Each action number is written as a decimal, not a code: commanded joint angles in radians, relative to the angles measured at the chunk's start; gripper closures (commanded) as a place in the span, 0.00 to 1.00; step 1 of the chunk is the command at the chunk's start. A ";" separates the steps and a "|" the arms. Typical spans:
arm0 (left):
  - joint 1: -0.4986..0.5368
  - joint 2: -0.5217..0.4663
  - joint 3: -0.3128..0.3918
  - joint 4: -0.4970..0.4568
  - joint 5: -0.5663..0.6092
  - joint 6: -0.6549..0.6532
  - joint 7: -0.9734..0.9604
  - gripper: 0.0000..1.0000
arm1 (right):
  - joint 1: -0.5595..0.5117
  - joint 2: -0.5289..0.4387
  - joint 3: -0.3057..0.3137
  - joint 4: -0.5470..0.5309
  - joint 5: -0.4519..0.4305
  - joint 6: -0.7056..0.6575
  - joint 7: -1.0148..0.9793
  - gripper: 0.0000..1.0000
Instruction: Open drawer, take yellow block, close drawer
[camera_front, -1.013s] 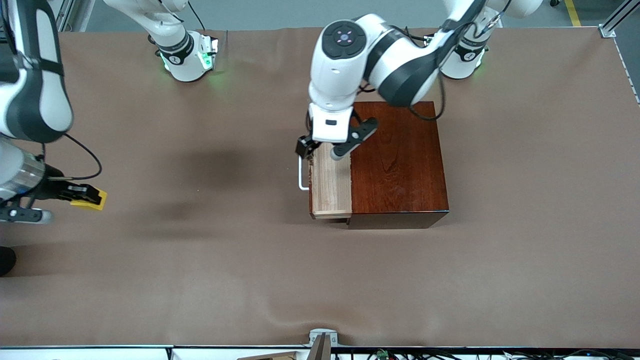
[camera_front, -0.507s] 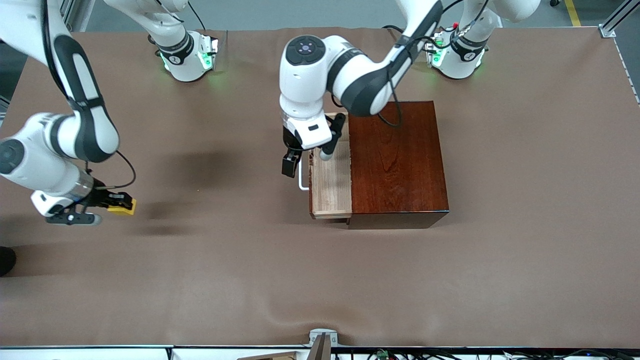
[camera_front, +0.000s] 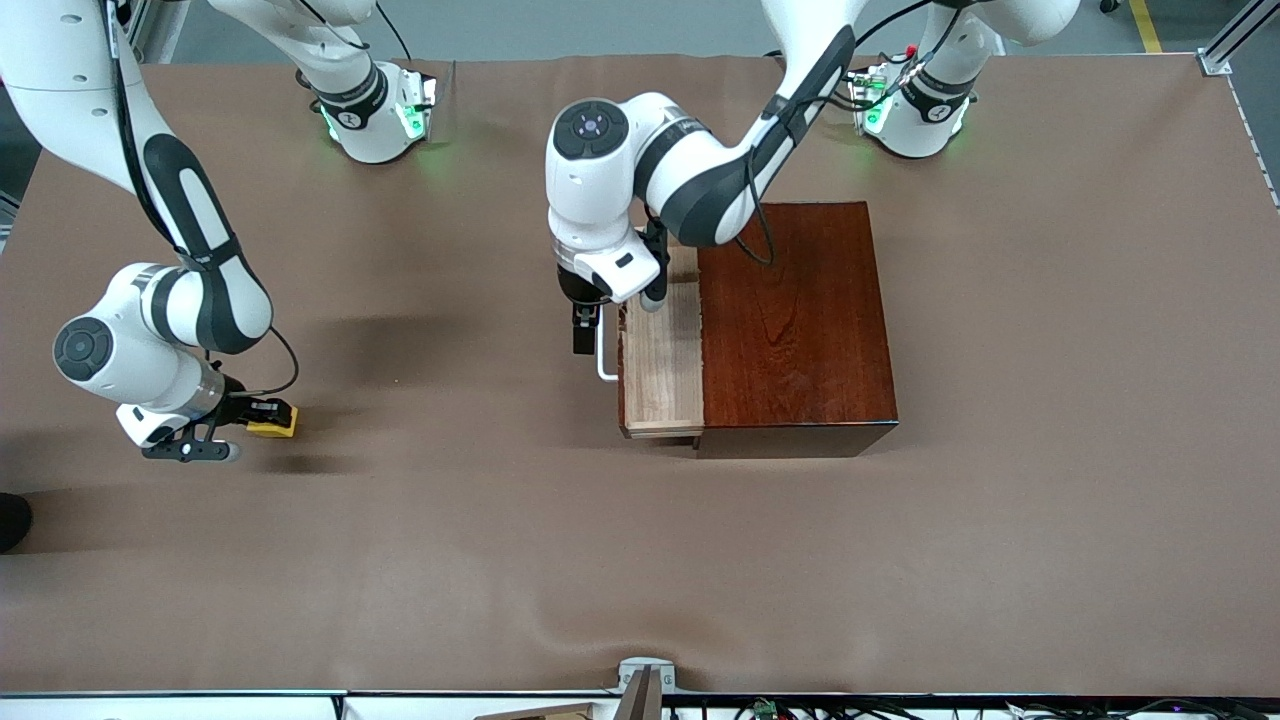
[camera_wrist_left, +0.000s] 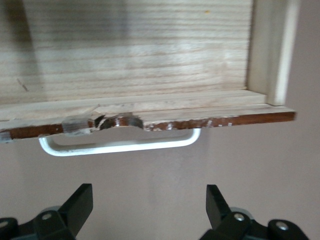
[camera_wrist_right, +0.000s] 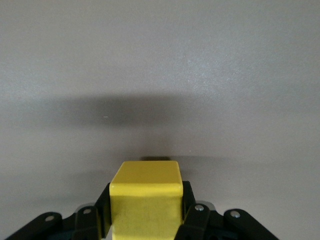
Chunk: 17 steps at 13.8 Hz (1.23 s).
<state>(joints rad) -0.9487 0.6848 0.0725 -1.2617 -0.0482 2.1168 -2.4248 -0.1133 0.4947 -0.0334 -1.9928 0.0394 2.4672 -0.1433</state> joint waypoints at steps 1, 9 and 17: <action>0.007 0.030 0.007 0.025 -0.062 -0.001 -0.019 0.00 | -0.016 0.025 0.015 0.016 0.022 -0.004 -0.021 1.00; 0.022 0.071 0.006 0.021 -0.104 -0.046 0.067 0.00 | -0.013 -0.027 0.020 0.135 0.022 -0.210 -0.015 0.00; 0.024 0.062 0.012 0.021 -0.096 -0.221 0.093 0.00 | -0.005 -0.304 0.021 0.342 0.010 -0.767 0.031 0.00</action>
<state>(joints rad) -0.9255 0.7502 0.0725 -1.2520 -0.1287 1.9714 -2.3597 -0.1119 0.2718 -0.0194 -1.6295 0.0440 1.7463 -0.1400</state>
